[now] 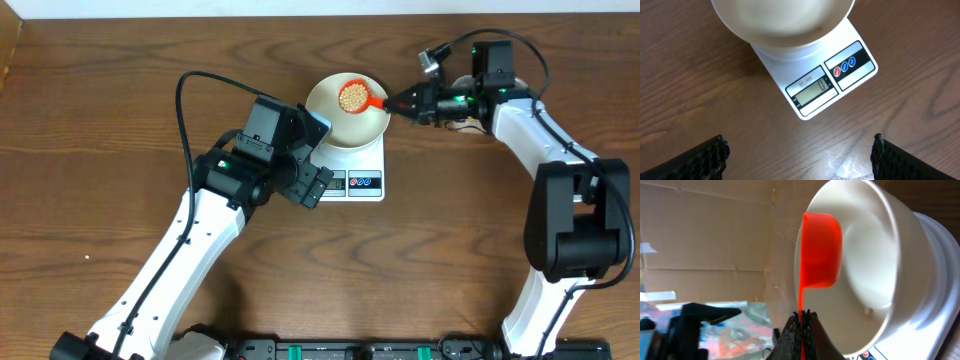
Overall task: Scoop item into bowl and weigh 50g on scale
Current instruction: 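Carry the filled scoop with the right gripper over the white bowl, then tip the red scoop to pour chickpeas into the bowl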
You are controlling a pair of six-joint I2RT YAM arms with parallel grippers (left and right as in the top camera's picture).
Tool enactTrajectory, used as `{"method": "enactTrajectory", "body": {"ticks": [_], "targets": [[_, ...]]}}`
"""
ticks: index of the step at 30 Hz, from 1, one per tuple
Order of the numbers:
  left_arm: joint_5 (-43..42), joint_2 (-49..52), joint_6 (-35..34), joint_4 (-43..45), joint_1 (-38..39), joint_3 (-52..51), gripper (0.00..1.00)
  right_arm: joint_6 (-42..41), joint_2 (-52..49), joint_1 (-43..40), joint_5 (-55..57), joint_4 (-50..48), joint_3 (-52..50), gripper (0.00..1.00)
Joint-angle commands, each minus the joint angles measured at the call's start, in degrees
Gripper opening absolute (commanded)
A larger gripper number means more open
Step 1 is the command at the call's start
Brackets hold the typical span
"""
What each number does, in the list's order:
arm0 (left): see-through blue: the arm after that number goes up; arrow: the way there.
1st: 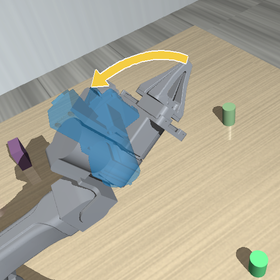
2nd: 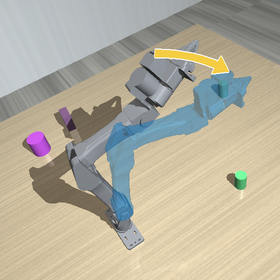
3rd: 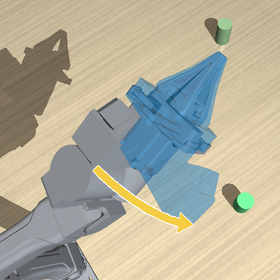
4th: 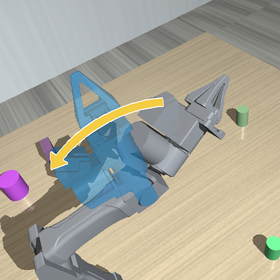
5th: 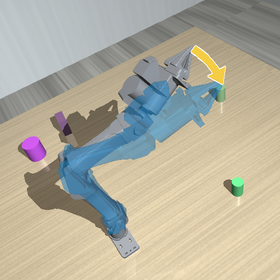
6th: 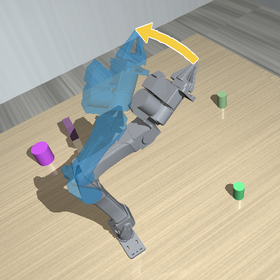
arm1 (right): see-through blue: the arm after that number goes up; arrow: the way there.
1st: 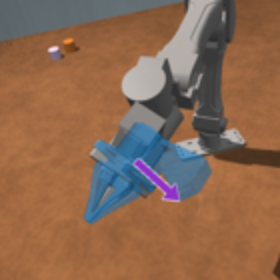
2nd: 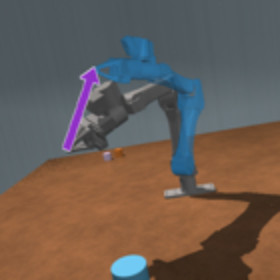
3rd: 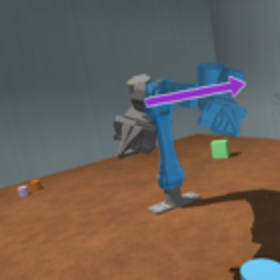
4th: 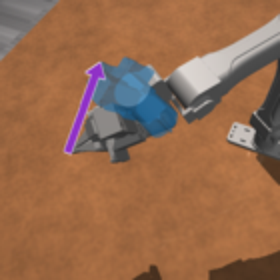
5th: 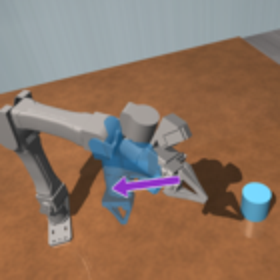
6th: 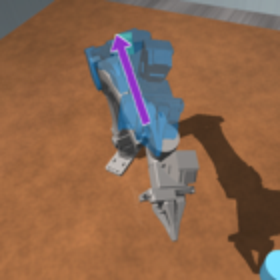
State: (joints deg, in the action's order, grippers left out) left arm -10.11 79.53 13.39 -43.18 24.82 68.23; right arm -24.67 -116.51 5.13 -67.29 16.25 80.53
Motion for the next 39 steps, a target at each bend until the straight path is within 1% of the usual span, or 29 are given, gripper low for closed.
{"method": "enactTrajectory", "body": {"ticks": [1, 3, 10, 13, 22, 30, 36, 39], "targets": [[0.52, 0.35, 0.09, -0.04, -0.04, 0.13, 0.93, 4.02, 2.36, 1.29, 0.63, 0.09, 0.24, 0.02], [0.52, 0.35, 0.09, -0.04, -0.04, 0.13, 0.93, 5.75, 5.11, 2.08, 4.74, 2.45, 0.24, 0.02], [0.52, 0.35, 0.09, -0.04, -0.04, 0.13, 0.93, 7.67, 8.61, 2.16, 6.14, 4.66, 0.24, 0.02], [0.52, 0.35, 0.09, -0.04, -0.04, 0.13, 0.93, 9.66, 10.01, 2.8, 8.76, 6.36, 0.24, 0.01], [0.52, 0.35, 0.09, -0.04, -0.04, 0.13, 0.93, 11.37, 10.99, 5.44, 15.21, 8.48, 0.24, 0.02], [0.52, 0.35, 0.09, -0.04, -0.04, 0.13, 0.93, 15.56, 11.04, 8.52, 24.87, 12.61, 0.28, 0.02], [0.52, 0.35, 0.09, -0.04, -0.04, 0.13, 0.93, 16.68, 11.72, 10.16, 28.68, 12.94, 0.39, 0.02], [0.52, 0.35, 0.09, -0.04, -0.04, 0.13, 0.93, 17.7, 13.38, 11.17, 33.11, 13.29, 0.42, 0.02]]}}
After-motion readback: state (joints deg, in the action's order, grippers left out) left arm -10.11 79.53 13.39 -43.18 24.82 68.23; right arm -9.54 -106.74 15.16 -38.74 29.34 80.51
